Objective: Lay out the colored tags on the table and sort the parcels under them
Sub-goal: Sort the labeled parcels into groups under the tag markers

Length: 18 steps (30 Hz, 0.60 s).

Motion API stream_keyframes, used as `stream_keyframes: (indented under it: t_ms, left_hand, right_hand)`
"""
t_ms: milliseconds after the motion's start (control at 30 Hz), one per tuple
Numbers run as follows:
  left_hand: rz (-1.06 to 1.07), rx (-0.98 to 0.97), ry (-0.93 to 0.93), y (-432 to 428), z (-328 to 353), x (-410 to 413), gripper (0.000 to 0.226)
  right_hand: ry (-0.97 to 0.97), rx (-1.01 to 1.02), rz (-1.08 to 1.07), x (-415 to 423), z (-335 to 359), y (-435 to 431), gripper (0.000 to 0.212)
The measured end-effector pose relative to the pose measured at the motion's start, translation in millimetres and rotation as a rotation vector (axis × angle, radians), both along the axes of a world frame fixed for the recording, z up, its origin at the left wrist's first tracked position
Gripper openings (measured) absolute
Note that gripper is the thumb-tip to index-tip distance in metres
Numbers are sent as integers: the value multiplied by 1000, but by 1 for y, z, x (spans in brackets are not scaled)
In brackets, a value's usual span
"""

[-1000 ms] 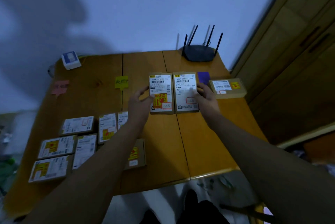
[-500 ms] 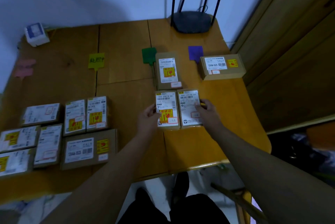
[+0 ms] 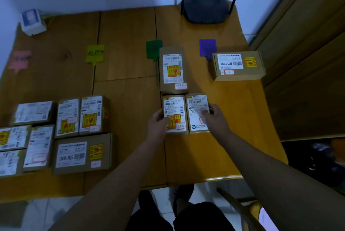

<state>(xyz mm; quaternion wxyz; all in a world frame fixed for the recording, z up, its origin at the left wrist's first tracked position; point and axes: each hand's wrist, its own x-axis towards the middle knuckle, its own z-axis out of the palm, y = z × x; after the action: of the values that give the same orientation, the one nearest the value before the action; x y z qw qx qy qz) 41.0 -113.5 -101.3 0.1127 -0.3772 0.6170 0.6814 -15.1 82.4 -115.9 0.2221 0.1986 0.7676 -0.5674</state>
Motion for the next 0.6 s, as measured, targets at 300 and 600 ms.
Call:
stream_keyframes:
  t_ms: [300, 600]
  left_hand:
    - [107, -246, 94, -17, 25, -4, 60]
    - [146, -291, 184, -107, 87, 19, 34]
  right_hand:
    - [451, 361, -4, -14, 45, -17, 21]
    - [98, -123, 515, -4, 116, -162, 37]
